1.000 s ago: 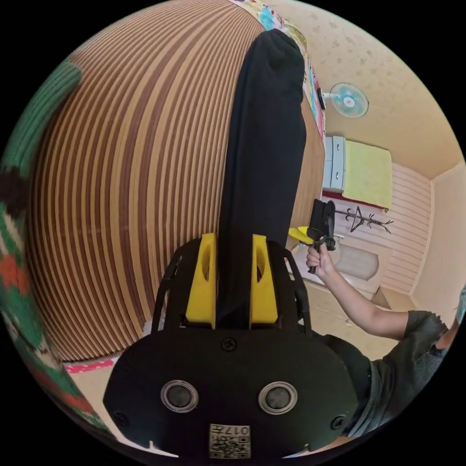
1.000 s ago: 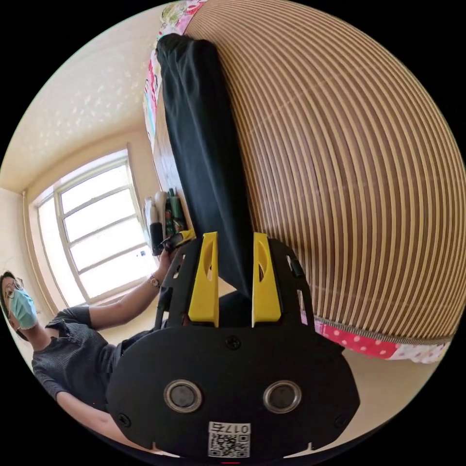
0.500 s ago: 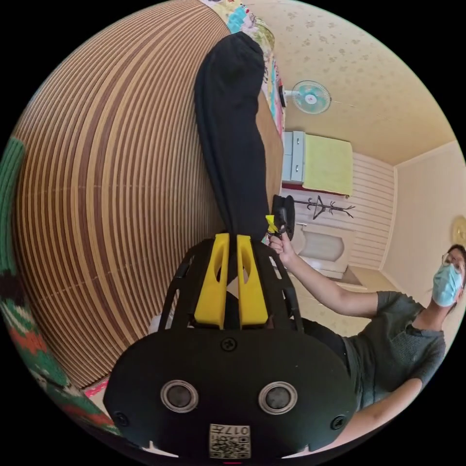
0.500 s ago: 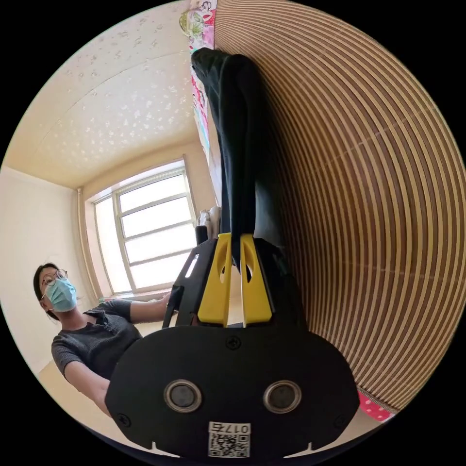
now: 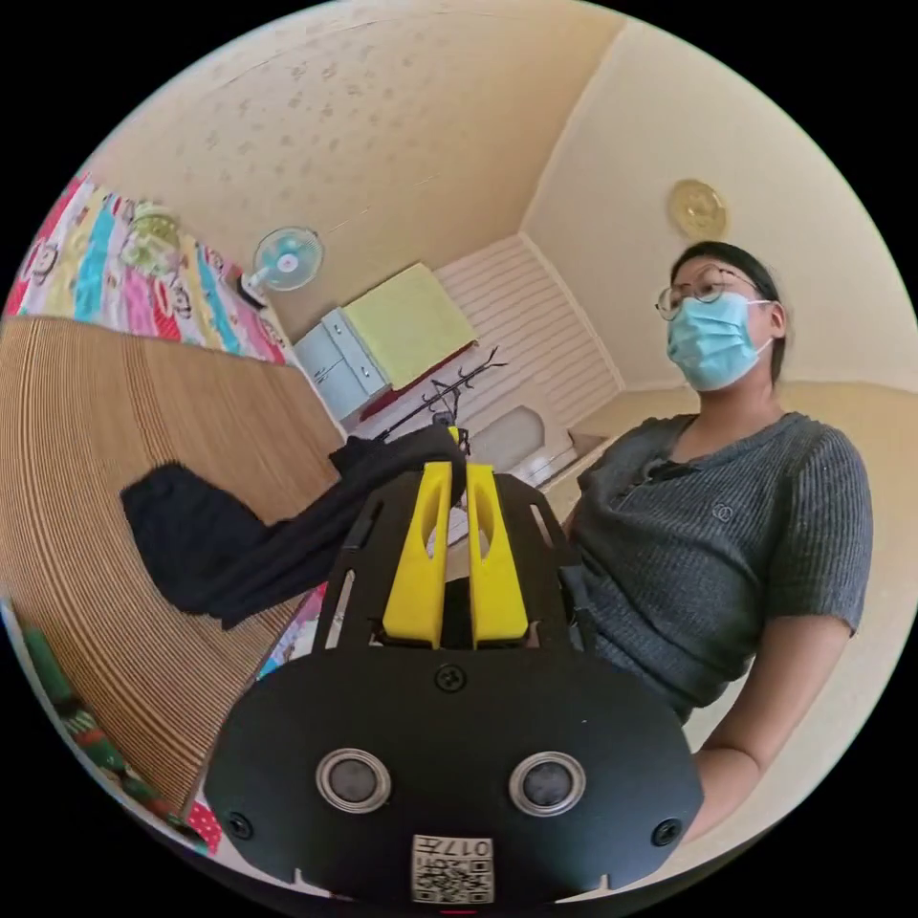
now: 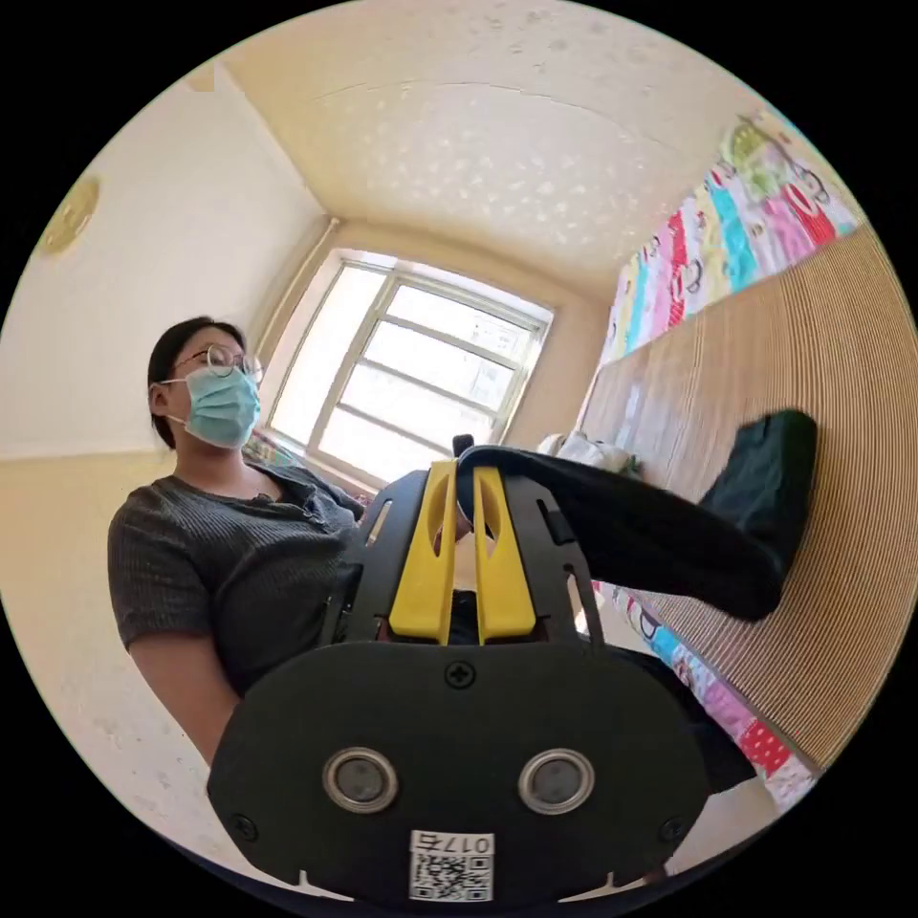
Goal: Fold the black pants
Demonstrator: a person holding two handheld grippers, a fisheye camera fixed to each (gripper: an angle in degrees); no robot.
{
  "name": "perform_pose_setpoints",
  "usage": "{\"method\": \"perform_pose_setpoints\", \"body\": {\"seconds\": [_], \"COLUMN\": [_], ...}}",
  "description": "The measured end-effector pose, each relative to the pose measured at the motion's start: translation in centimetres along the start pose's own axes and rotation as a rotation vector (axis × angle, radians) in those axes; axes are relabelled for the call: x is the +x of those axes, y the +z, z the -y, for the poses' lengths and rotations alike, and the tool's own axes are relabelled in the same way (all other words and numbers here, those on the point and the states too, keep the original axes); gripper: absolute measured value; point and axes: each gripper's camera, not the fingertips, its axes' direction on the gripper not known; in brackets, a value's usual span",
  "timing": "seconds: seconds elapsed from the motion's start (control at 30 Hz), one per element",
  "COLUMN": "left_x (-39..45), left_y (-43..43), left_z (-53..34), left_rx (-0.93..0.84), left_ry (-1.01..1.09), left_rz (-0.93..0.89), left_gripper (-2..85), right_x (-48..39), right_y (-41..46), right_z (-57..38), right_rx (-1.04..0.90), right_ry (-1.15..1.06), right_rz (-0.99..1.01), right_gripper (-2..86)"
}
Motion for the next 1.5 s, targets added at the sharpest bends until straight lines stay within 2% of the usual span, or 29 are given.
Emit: {"method": "perform_pose_setpoints", "body": {"seconds": [0.17,0.27,0.43,0.5,0.63,0.73,0.87,1.0,1.1,1.17,1.23,1.3,1.37,1.5], "left_x": [10.6,14.8,11.1,5.6,-4.3,-11.5,-18.8,-22.3,-24.2,-25.4,-26.6,-27.6,-28.5,-33.5], "left_y": [0.5,0.9,1.9,3.4,5.5,7.0,11.1,15.1,18.1,20.0,21.0,20.9,20.4,20.5], "left_z": [4.9,8.1,12.5,14.4,16.8,17.4,12.5,2.5,-4.6,-7.7,-9.3,-8.6,-6.5,-0.9], "left_rx": [0.108,0.169,0.273,0.265,0.245,0.167,-0.06,-0.142,-0.172,-0.218,-0.23,-0.094,-0.016,0.008], "left_ry": [0.298,0.428,0.239,0.102,-0.061,-0.17,-0.296,-0.476,-0.671,-0.797,-0.89,-0.909,-0.888,-0.867], "left_rz": [-0.118,-0.133,0.126,0.3,0.381,0.493,0.646,0.581,0.541,0.578,0.591,0.53,0.548,0.651], "left_gripper": [3.2,3.5,3.5,3.3,3.1,3.4,3.6,3.8,3.9,3.6,1.9,4.4,6.9,12.4], "right_x": [-11.7,-14.2,-7.0,-1.6,11.2,18.1,24.3,28.4,33.1,36.5,38.0,38.9,40.2,44.4], "right_y": [2.1,3.2,4.7,5.3,5.8,7.2,9.3,8.9,7.7,5.7,3.7,1.7,-0.2,-0.6], "right_z": [4.8,8.2,13.5,15.6,19.2,19.7,13.8,4.1,-4.8,-9.8,-11.0,-10.1,-6.9,-1.9], "right_rx": [-0.002,0.008,-0.031,-0.053,-0.068,-0.177,-0.348,-0.376,-0.384,-0.388,-0.328,-0.234,-0.147,-0.154], "right_ry": [-0.329,-0.322,-0.129,-0.021,0.151,0.202,0.265,0.4,0.653,0.853,0.921,0.911,0.83,0.75], "right_rz": [0.037,-0.063,-0.323,-0.382,-0.439,-0.49,-0.54,-0.483,-0.492,-0.548,-0.517,-0.489,-0.481,-0.446], "right_gripper": [1.9,2.0,1.9,1.9,2.0,2.0,2.2,2.4,3.0,3.9,5.0,7.4,11.8,15.8]}}
